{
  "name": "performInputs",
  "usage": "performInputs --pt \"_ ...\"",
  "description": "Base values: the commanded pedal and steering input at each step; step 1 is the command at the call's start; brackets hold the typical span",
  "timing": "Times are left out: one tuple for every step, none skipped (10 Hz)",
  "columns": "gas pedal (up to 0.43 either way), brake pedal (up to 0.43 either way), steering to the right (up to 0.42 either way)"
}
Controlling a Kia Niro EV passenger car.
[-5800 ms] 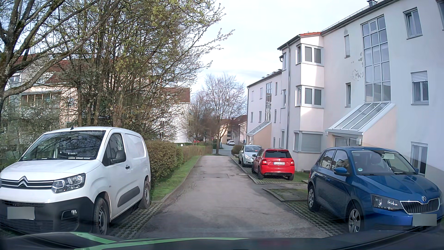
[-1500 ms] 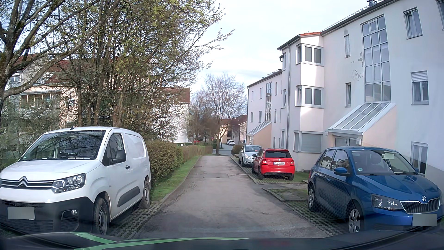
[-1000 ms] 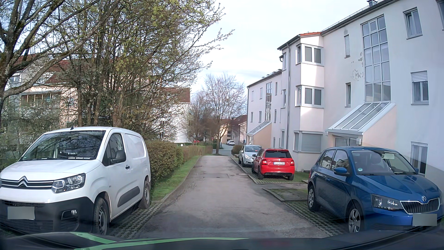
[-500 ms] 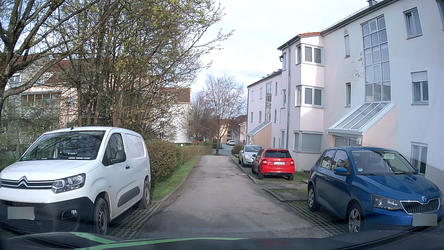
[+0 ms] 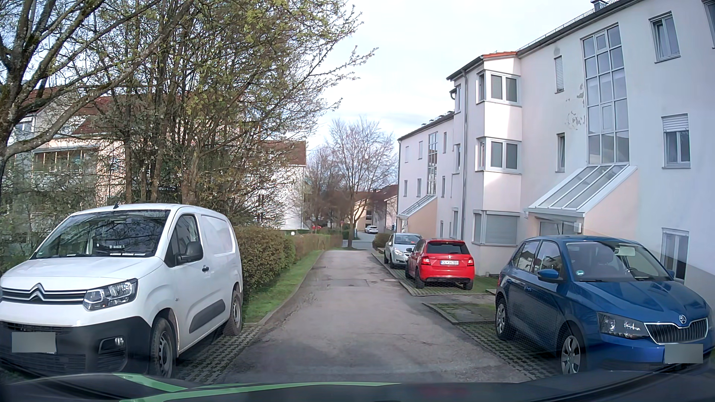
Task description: Follow the waypoints while adhering to traffic rules and regulations
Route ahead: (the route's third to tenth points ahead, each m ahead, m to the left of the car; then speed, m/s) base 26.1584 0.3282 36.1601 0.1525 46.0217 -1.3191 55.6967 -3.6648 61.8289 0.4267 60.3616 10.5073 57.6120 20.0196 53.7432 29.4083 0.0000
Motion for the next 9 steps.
performInputs --pt "0.0 0.64 0.006" --pt "0.0 0.64 0.006" --pt "0.0 0.64 0.006" --pt "0.0 0.634 0.006" --pt "0.0 0.634 0.006" --pt "0.0 0.634 0.006" --pt "0.0 0.634 0.006" --pt "0.0 0.634 0.006" --pt "0.0 0.628 0.006"
